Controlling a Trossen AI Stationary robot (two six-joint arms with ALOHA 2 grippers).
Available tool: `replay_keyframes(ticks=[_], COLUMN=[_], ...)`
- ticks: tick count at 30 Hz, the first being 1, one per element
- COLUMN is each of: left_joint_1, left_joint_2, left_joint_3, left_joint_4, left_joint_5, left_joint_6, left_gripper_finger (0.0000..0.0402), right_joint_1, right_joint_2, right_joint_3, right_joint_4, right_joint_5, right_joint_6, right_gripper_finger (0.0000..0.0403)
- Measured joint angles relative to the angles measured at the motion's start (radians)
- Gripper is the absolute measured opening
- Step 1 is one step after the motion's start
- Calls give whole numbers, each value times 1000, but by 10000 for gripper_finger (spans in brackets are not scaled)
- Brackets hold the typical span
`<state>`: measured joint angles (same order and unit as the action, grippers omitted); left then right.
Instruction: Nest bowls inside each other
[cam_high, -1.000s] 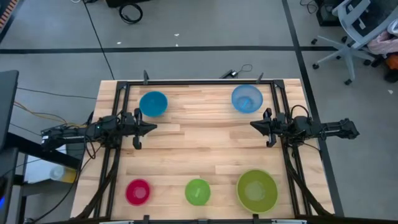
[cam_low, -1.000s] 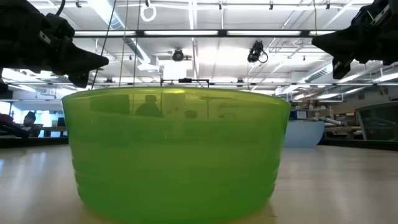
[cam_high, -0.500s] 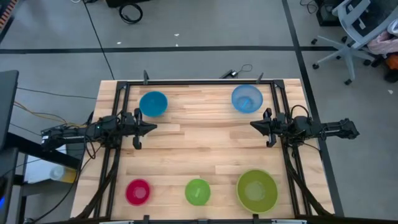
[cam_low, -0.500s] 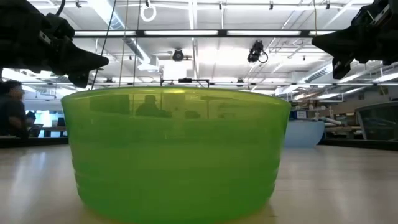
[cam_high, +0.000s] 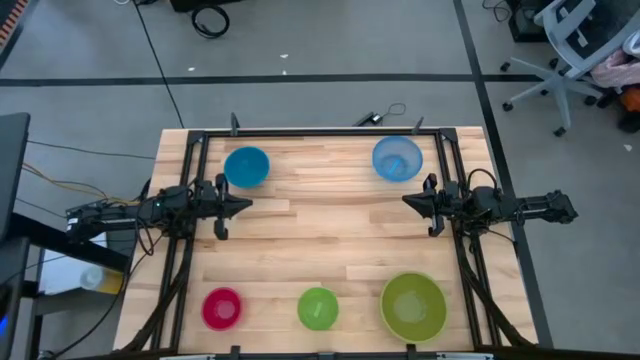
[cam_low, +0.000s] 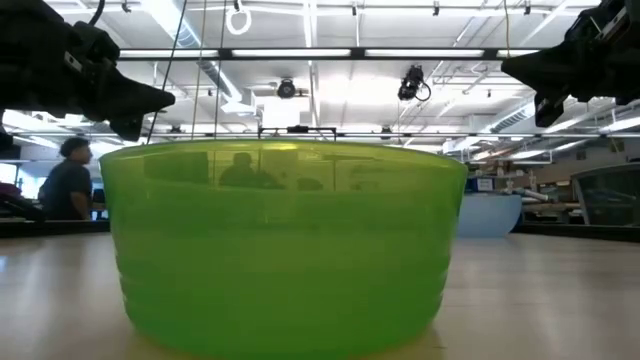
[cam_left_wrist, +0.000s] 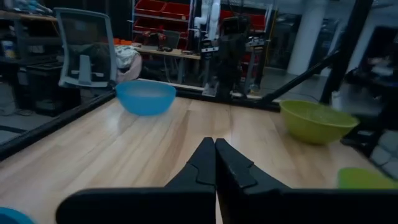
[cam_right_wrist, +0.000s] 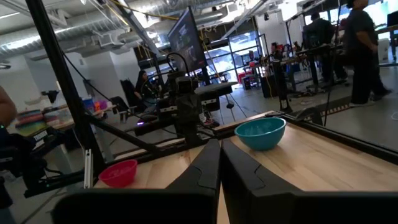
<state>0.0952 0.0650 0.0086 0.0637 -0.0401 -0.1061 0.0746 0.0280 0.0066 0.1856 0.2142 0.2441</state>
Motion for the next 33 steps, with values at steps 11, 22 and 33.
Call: replay_keyframes(ticks=[11, 22, 33], left_joint_1=[0, 10, 14], left_joint_2=[0, 0, 0], left_joint_3=[0, 0, 0], left_joint_4=[-23, 74, 95], left_joint_5=[-18, -169, -211], left_joint_6=[43, 247, 283], left_gripper_finger=[0, 0, 0], right_joint_1=[0, -2, -19], right_joint_2=[0, 0, 18], right_joint_3=[0, 0, 0], right_joint_4=[0, 32, 81], right_joint_5=[0, 110, 120], right_joint_6=[0, -164, 65], right_gripper_finger=[18, 18, 18])
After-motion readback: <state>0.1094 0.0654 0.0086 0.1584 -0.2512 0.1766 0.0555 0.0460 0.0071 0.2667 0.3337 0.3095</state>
